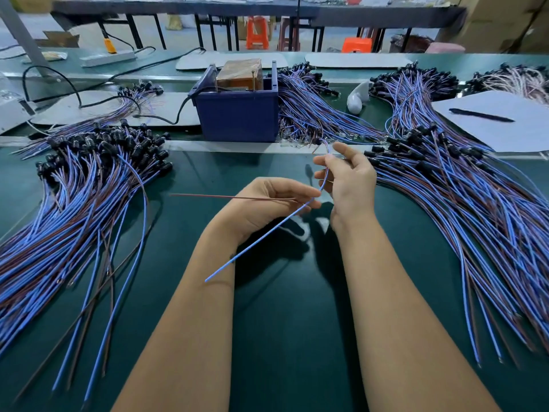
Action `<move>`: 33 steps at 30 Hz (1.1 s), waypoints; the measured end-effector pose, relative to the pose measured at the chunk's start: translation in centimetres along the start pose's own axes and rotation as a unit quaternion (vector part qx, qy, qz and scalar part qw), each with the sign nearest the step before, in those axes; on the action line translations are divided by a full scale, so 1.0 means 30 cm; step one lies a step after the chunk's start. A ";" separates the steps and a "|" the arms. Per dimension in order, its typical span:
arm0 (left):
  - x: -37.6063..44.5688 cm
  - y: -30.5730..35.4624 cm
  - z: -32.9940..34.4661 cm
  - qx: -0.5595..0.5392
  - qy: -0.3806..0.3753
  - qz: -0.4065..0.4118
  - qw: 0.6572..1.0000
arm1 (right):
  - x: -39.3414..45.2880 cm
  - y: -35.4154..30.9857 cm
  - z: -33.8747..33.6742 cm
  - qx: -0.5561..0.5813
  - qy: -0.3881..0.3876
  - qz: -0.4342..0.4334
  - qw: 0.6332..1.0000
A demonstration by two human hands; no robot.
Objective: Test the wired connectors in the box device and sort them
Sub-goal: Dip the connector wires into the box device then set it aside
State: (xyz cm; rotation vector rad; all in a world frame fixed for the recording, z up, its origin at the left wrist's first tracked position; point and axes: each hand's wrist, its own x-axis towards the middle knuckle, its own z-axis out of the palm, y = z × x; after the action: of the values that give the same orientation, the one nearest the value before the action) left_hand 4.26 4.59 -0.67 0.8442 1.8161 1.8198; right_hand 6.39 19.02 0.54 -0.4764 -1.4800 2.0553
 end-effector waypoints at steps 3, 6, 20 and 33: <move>0.000 -0.002 -0.001 0.008 0.057 0.007 0.998 | 0.008 0.000 -0.025 0.017 0.002 0.043 0.999; 0.014 -0.009 -0.005 0.027 0.105 -0.009 0.994 | 0.035 -0.026 -0.075 -0.014 0.008 0.040 0.999; 0.039 -0.002 -0.007 -0.066 0.243 -0.080 0.965 | 0.208 -0.193 -0.357 -0.641 0.053 -0.128 0.755; -0.034 -0.015 -0.099 0.244 0.473 -0.064 0.844 | -0.017 0.006 0.057 -0.561 -0.166 -0.165 0.794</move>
State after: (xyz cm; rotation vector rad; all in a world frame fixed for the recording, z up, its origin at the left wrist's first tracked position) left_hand 2.92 1.75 -1.10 -0.1516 2.9287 1.8415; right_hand 5.74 17.38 0.92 -0.2276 -2.7009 0.8076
